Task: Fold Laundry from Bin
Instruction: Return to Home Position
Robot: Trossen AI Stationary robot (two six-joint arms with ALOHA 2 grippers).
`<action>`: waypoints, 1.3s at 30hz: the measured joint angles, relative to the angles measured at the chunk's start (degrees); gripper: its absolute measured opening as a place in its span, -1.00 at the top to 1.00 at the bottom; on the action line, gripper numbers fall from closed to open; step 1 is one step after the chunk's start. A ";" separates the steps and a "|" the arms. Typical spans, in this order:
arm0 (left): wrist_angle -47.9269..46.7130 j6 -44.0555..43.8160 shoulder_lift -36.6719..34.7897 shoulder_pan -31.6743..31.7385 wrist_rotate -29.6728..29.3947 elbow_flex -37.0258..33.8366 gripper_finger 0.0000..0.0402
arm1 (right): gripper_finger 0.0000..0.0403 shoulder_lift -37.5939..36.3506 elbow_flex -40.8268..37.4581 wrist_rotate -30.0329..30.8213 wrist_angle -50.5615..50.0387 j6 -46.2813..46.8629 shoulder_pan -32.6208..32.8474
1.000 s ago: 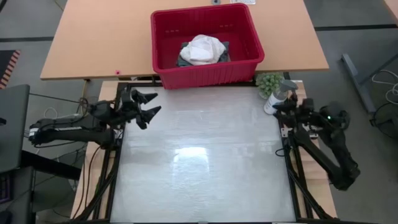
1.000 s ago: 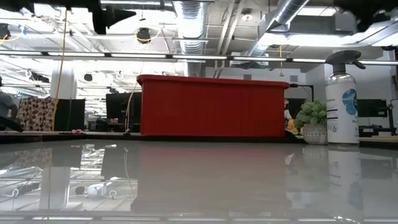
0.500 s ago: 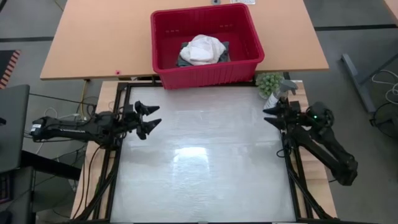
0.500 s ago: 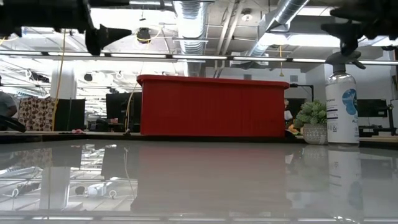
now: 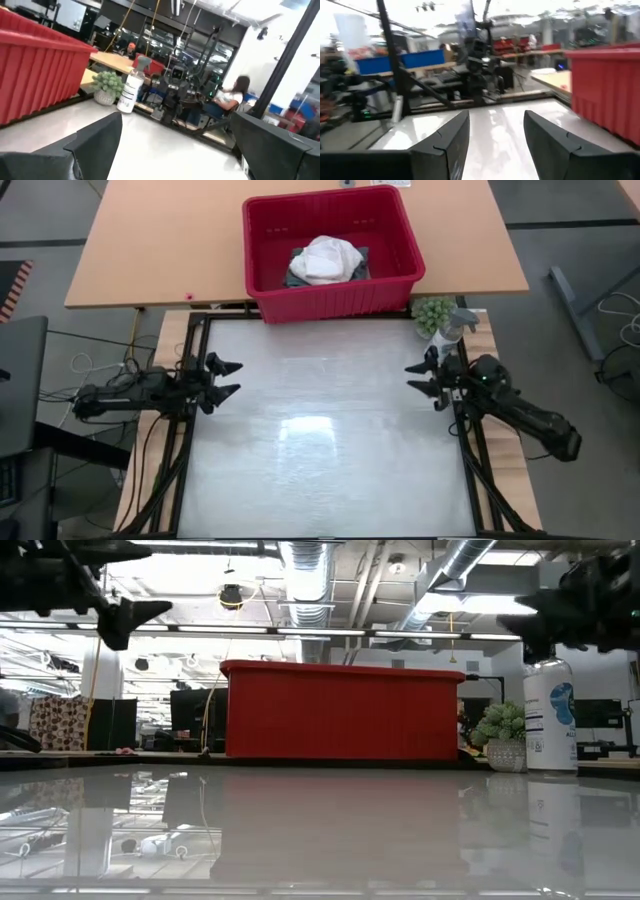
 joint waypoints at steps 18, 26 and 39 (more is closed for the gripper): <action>-2.70 0.88 0.35 -0.04 1.88 -5.35 -0.80 | -0.05 1.18 0.02 7.25 -7.28 3.27 11.31; -5.45 -5.80 0.81 -0.05 3.93 -5.32 -0.80 | -0.05 1.18 -0.02 7.24 -7.49 3.24 12.28; -5.47 -4.94 0.81 -0.04 3.89 -5.32 -0.80 | -0.05 1.18 -0.04 7.22 -7.63 3.12 12.25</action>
